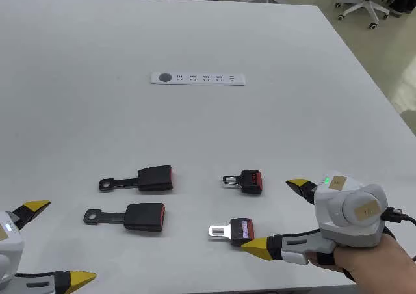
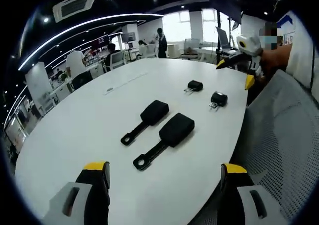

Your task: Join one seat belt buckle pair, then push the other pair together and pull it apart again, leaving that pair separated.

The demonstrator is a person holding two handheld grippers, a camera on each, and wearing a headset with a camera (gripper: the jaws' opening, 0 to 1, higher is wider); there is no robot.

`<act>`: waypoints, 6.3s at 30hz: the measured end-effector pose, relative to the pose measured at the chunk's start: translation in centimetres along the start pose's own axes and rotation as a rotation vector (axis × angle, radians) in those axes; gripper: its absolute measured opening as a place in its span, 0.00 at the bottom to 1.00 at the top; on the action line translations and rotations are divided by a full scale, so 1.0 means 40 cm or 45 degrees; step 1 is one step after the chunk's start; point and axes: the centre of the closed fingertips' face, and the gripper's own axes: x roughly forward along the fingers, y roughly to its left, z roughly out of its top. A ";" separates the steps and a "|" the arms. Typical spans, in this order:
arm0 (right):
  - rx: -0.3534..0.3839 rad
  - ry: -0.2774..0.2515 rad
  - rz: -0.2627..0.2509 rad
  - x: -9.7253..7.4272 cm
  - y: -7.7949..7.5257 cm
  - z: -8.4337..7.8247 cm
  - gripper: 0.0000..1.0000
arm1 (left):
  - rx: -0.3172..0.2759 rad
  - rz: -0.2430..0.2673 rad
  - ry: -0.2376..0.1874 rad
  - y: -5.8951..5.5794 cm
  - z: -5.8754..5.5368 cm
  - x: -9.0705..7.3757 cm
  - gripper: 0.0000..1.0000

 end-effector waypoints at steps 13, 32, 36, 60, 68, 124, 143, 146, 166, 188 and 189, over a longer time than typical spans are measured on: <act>-0.024 0.057 -0.009 -0.002 0.004 -0.038 0.96 | -0.081 0.006 -0.031 0.004 0.008 -0.003 0.92; -0.055 0.076 0.048 0.022 0.008 -0.048 0.96 | -0.143 -0.017 -0.035 0.004 -0.005 0.003 0.92; -0.060 0.080 0.070 0.037 0.003 -0.059 0.97 | -0.066 -0.035 0.049 -0.005 -0.034 0.007 0.90; -0.063 0.067 0.039 0.024 0.011 -0.063 0.96 | -0.133 -0.077 0.013 -0.003 -0.039 0.005 0.90; -0.080 0.074 0.025 0.014 0.006 -0.057 0.97 | -0.144 -0.079 -0.016 -0.004 -0.028 0.007 0.91; -0.194 0.112 0.149 0.034 0.027 -0.044 0.59 | 0.232 -0.306 0.170 -0.047 0.057 0.109 0.73; -0.411 0.230 0.279 0.101 0.034 -0.079 0.49 | 0.341 -0.448 0.196 -0.071 0.100 0.235 0.57; -0.435 0.251 0.317 0.116 0.041 -0.090 0.48 | 0.341 -0.484 0.203 -0.078 0.107 0.247 0.51; -0.556 0.369 0.473 0.177 0.063 -0.157 0.34 | 0.517 -0.607 0.296 -0.101 0.074 0.312 0.39; -0.551 0.359 0.516 0.187 0.052 -0.162 0.34 | 0.547 -0.618 0.323 -0.139 0.064 0.312 0.36; -0.551 0.358 0.518 0.187 0.052 -0.162 0.34 | 0.546 -0.618 0.326 -0.141 0.066 0.310 0.36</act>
